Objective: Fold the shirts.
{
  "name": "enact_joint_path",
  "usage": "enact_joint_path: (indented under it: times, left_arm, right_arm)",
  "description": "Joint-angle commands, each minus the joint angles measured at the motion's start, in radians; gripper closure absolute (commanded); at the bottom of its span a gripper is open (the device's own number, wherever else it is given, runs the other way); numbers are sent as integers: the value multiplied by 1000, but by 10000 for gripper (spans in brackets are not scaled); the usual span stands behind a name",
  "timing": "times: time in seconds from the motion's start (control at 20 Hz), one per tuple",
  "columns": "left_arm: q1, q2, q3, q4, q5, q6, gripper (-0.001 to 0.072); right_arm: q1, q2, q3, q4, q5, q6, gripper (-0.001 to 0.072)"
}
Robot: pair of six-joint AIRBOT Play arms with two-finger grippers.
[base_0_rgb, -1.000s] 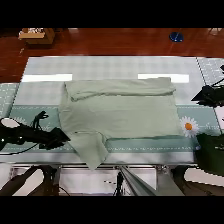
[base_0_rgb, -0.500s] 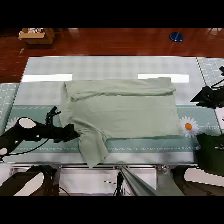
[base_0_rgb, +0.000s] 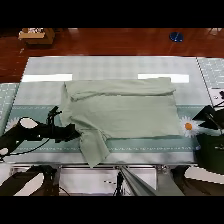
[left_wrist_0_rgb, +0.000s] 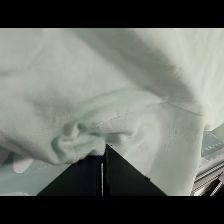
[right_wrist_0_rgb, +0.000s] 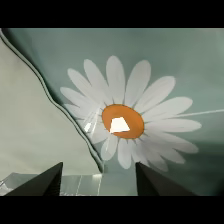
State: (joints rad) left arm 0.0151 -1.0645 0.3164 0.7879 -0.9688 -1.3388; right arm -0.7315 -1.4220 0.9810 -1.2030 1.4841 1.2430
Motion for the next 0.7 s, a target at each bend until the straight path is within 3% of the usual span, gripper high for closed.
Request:
enact_joint_path:
  times: [0.0, 0.4, 0.65]
  left_arm:
    - [-1, 0, -1, 4, -10, 3, 684]
    - [-1, 0, -1, 4, -11, 3, 685]
    - [-1, 0, -1, 3, -10, 3, 684]
  right_arm:
    - [-25, 0, -102, 39, -43, -47, 176]
    - [-25, 0, -256, 109, -135, -83, 191]
    - [-25, 0, -312, 214, -214, -97, 272]
